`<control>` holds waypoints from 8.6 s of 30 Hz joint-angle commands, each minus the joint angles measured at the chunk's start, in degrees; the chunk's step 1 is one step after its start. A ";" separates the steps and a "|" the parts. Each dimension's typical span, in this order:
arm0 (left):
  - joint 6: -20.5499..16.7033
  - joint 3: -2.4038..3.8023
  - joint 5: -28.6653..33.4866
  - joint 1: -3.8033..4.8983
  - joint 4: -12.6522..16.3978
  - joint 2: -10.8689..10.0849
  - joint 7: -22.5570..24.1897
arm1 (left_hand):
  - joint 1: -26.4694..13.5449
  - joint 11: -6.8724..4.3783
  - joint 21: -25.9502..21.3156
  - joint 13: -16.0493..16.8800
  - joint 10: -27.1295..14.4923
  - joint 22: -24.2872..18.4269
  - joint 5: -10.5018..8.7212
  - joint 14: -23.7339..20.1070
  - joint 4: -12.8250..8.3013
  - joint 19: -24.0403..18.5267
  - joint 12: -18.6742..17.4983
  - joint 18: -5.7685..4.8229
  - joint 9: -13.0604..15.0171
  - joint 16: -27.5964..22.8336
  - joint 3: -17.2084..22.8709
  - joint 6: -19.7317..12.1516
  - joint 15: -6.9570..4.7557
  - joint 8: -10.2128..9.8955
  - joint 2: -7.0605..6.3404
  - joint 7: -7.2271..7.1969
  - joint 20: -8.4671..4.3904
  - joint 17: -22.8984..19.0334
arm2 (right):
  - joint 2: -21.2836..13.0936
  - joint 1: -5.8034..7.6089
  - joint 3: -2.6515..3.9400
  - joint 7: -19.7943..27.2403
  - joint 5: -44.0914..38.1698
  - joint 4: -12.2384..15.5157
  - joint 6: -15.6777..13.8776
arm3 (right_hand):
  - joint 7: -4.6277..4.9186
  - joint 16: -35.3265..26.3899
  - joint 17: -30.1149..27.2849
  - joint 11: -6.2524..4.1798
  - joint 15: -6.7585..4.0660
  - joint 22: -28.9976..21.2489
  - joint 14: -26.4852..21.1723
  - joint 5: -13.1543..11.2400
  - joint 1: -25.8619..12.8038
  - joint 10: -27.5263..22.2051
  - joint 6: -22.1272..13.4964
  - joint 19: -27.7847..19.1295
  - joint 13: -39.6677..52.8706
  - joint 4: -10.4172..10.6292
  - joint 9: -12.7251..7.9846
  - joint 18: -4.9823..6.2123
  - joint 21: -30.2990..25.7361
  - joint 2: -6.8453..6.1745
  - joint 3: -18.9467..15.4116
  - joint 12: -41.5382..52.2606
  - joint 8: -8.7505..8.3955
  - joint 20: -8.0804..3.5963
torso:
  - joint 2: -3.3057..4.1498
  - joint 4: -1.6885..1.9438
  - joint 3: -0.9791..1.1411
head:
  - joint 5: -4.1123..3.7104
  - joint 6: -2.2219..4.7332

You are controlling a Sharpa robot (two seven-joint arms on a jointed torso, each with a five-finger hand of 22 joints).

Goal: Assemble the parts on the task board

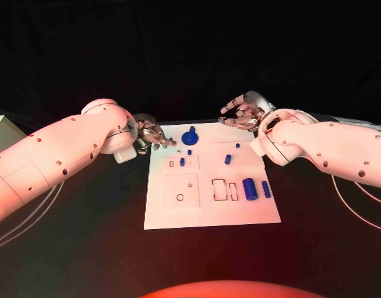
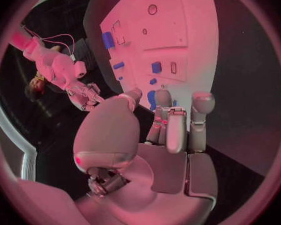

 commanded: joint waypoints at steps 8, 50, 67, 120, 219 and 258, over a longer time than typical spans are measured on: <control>-4.94 0.14 -0.17 0.75 -6.62 2.44 1.68 | -0.08 0.26 0.04 -0.29 -0.14 0.36 0.03 0.88 -0.01 0.15 -0.13 0.91 -1.34 -0.06 0.83 -0.29 0.42 -1.15 -0.35 0.29 0.13 3.15 | -0.12 -0.03 0.03 1.70 0.23 0.13 -0.49 | 0.16 -0.09 13.57 0.28 0.21 7.83 5.63 0.19 -0.20 3.00 0.04 3.39 12.29 -0.05 -0.09 -0.58 -0.25 -0.39 0.55 -0.02 -0.23 0.27 | 0.50 -0.20 0.05 | 0.64 1.37; -4.64 -0.25 -3.23 2.24 -19.49 10.32 3.60 | -1.27 0.79 0.51 -0.92 -0.33 1.18 0.00 1.29 0.00 0.83 -0.09 0.74 -3.67 0.48 1.58 -0.64 0.88 -3.05 -0.93 0.89 0.44 3.93 | -0.17 0.30 0.35 1.70 -0.21 1.13 -0.81 | 0.16 -0.09 13.59 0.27 0.21 7.80 5.63 0.27 -0.19 2.94 0.04 3.38 12.24 -0.11 -0.10 -0.57 -0.28 -0.41 0.76 -0.07 -0.23 0.27 | 3.13 -0.60 0.00 | 0.49 3.32; -4.05 -0.53 -1.95 2.29 -19.12 10.74 3.92 | -0.11 0.81 0.70 -1.20 -0.46 1.40 0.02 1.37 -0.09 0.93 -0.01 0.73 -4.86 0.70 3.08 -0.01 0.95 -3.50 -0.75 0.91 0.59 4.10 | -0.06 0.32 0.43 1.56 -0.35 1.21 -0.81 | 0.16 -0.09 13.59 0.27 0.21 7.80 5.63 0.27 -0.19 2.94 0.04 3.38 12.24 -0.11 -0.10 -0.57 -0.28 -0.41 0.76 -0.07 -0.23 0.27 | 2.96 -0.60 0.02 | 0.16 2.70; -3.09 -1.22 -0.39 2.33 -20.25 11.19 3.78 | 2.19 0.47 1.55 -0.82 0.34 2.73 0.01 1.69 -0.09 1.62 0.90 0.51 -6.47 1.26 7.93 1.52 0.70 -2.86 -0.95 0.52 0.50 4.76 | 0.22 0.33 0.46 1.46 -0.38 1.24 -0.67 | 0.16 -0.08 13.62 0.27 0.21 7.84 5.64 0.34 -0.21 2.99 0.03 3.39 12.28 -0.18 -0.11 -0.58 -0.25 -0.50 1.02 -0.03 -0.25 0.26 | 3.09 -0.56 0.06 | -0.28 1.82; -1.98 -1.83 10.21 2.42 -21.37 10.53 4.92 | -2.60 0.65 2.33 -6.73 -1.31 2.78 7.76 1.11 -8.04 -0.10 -1.36 0.67 -7.29 1.51 25.23 0.78 0.87 -0.91 -4.28 0.83 0.71 3.66 | 0.39 0.32 0.45 1.27 -0.38 0.75 0.05 | 0.14 -0.12 13.49 0.25 0.19 7.84 5.61 0.30 -0.66 3.08 0.24 3.39 12.34 -0.20 -0.09 -0.57 -0.29 -0.69 1.75 0.05 -0.16 0.25 | 3.21 -0.53 0.06 | -0.09 1.74; -3.42 -1.84 10.10 2.46 -22.76 11.24 4.25 | -6.01 0.81 2.08 -6.80 -1.01 2.87 7.74 1.17 -0.11 0.74 -0.62 0.56 -8.57 1.69 16.92 1.92 1.01 -2.73 -2.86 0.89 0.76 3.64 | 0.47 0.32 0.45 1.27 -0.37 0.73 0.20 | 0.12 -0.14 13.45 0.24 0.18 7.81 5.60 0.26 -0.74 3.11 0.30 3.38 12.36 -0.23 -0.08 -0.57 -0.33 -0.73 1.93 0.07 -0.13 0.24 | 3.30 -0.61 0.09 | -0.19 1.68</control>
